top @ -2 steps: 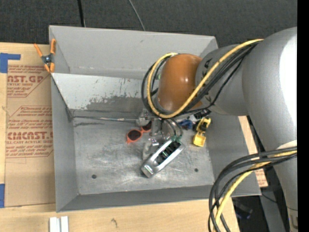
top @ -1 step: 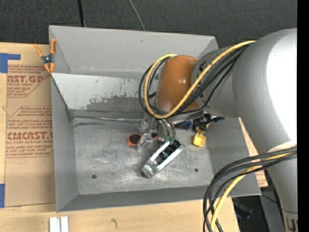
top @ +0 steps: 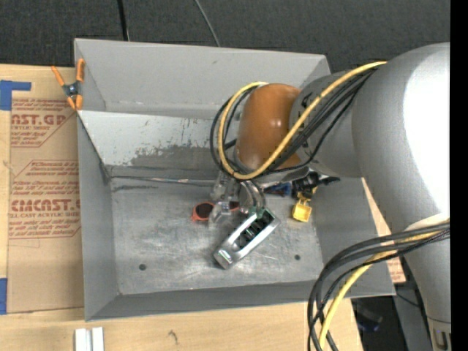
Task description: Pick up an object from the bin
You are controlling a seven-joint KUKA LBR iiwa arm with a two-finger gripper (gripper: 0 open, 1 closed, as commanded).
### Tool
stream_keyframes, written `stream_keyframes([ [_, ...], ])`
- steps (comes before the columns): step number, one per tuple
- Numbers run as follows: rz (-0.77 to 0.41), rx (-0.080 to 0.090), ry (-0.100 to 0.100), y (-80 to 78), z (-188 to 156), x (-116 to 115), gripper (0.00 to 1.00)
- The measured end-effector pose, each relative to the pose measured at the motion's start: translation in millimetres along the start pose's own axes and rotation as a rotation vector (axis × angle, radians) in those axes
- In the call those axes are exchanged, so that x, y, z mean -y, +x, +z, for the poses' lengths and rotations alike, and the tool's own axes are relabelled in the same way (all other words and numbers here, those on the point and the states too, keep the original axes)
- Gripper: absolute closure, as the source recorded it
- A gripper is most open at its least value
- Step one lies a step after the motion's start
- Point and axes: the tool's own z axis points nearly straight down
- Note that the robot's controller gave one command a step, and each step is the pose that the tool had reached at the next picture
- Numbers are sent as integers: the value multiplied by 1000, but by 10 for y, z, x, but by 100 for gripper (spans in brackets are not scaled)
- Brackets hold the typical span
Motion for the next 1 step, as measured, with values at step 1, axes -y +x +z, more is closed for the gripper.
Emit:
stream_keyframes([
  [1, 0, 0, 0, 2, -4, 1, 100],
])
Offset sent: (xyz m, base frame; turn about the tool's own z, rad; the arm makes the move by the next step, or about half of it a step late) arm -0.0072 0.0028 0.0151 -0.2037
